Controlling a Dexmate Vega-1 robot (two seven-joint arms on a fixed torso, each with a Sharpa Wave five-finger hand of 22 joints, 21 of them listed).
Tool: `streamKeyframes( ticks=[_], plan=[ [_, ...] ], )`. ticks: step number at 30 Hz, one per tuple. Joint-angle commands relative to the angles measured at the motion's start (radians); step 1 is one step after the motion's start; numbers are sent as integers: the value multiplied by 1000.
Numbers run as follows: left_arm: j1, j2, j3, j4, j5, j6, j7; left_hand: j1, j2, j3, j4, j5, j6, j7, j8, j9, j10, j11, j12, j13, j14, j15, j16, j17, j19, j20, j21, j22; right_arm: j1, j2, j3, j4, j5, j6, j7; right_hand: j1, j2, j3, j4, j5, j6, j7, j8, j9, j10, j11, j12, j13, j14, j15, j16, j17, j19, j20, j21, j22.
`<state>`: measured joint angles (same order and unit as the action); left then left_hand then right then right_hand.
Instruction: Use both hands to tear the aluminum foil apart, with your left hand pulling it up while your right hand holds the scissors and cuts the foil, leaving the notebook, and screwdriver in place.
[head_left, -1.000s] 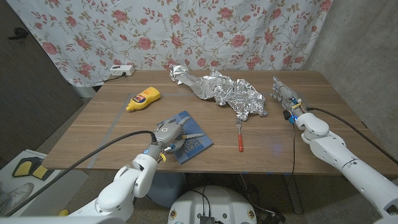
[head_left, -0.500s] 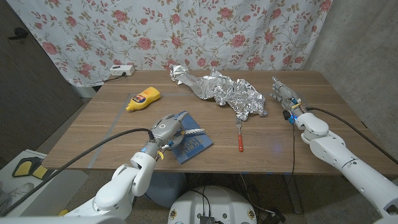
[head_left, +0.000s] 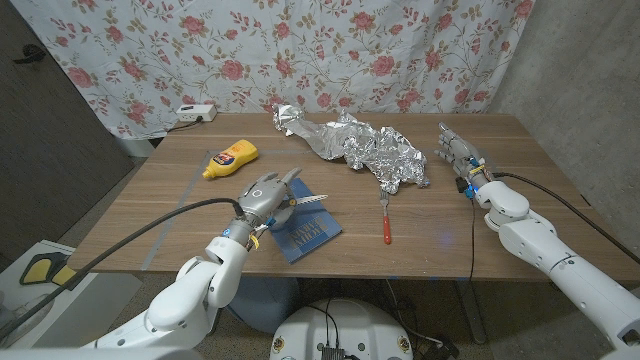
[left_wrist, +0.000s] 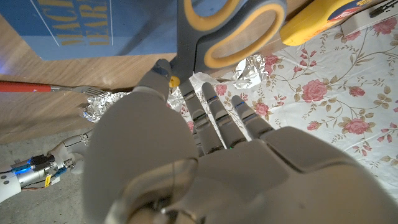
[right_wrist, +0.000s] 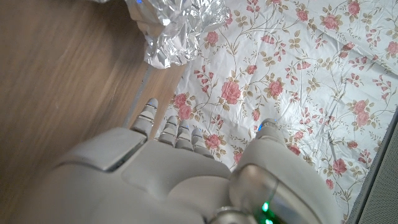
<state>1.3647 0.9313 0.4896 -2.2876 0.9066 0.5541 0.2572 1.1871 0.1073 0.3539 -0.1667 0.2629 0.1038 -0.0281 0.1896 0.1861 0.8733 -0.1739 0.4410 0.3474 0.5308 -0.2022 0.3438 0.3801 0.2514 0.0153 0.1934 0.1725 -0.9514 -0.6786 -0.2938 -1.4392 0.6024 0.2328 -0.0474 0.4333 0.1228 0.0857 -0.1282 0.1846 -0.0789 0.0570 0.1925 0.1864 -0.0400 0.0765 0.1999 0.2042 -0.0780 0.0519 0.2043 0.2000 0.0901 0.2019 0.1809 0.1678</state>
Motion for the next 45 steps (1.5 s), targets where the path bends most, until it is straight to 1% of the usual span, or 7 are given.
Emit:
streamKeyframes(
  ticks=[1, 10, 23, 36, 41, 42, 45],
  plan=[
    [6, -19, -49, 3, -60, -36, 72, 8, -4, 0, -1, 6, 13, 9, 8, 2, 37, -39, 159, 234, 30, -20, 1, 3, 5, -11, 5, 1, -8, -3, 6, -10, 2, 12, 3, 3, -2, 9, -3, 0, -2, -3, 1, 2, 3, 1, 6, 1, -6, -1, 6, 3, -3, 5, 6, 2],
    [-11, -55, -61, 27, -126, -90, 130, 12, -8, -2, -3, 6, 19, 8, 10, 2, 39, -39, 159, 230, 39, -21, 3, 5, 5, -12, 5, 1, -17, -5, 11, -21, -3, 22, -4, 2, -3, 9, -2, 0, -1, -3, 1, 2, 2, 1, 6, 1, -6, -1, 6, 3, -2, 6, 7, 2],
    [-87, -130, -53, 118, -258, -269, 240, 13, -9, -5, 1, 7, 30, 13, 12, 2, 41, -41, 159, 223, 44, -16, 3, 9, 8, -5, 5, 1, -35, -14, 19, -46, -4, 24, -10, 1, -3, 10, -3, 0, -1, -3, 1, 2, 3, 2, 6, 1, -5, -2, 6, 3, -1, 6, 7, 2],
    [-193, -185, -25, 224, -357, -406, 256, 15, -11, -6, 0, 7, 34, 14, 12, 2, 40, -41, 158, 220, 44, -17, 0, 10, 8, -2, 5, 1, -82, -34, 48, -91, -4, 38, -32, 1, -4, 11, -3, 0, -1, -2, 2, 2, 3, 1, 6, 1, -5, -1, 6, 3, -2, 7, 7, 2],
    [-217, -199, -28, 250, -403, -455, 257, 15, -11, -7, 1, 6, 34, 16, 11, 2, 39, -42, 158, 219, 39, -15, -3, 11, 6, -1, 4, 1, -98, -38, 55, -109, -8, 46, -38, 1, -4, 12, -3, 0, 0, -3, 2, 2, 8, 2, 8, 1, -5, -3, 6, 3, -2, 7, 7, 2],
    [-222, -203, -27, 255, -408, -464, 261, 16, -11, -7, 1, 6, 35, 17, 11, 2, 38, -42, 158, 218, 38, -17, -4, 11, 5, -1, 4, 2, -100, -39, 55, -112, -9, 46, -38, 2, -4, 13, -3, 0, 1, -2, 2, 2, 15, -2, 10, 1, -3, -18, 7, 3, -3, -1, 6, 2],
    [-230, -208, -28, 264, -427, -483, 258, 17, -10, -8, 1, 5, 35, 18, 11, 2, 37, -42, 158, 218, 37, -17, -4, 13, 5, -1, 4, 2, -104, -41, 56, -119, -10, 43, -37, 2, -5, 14, -4, 0, 3, -1, 4, 2, 32, -5, 17, 1, -2, -23, 7, 3, -3, -10, 7, 2]
  ],
)
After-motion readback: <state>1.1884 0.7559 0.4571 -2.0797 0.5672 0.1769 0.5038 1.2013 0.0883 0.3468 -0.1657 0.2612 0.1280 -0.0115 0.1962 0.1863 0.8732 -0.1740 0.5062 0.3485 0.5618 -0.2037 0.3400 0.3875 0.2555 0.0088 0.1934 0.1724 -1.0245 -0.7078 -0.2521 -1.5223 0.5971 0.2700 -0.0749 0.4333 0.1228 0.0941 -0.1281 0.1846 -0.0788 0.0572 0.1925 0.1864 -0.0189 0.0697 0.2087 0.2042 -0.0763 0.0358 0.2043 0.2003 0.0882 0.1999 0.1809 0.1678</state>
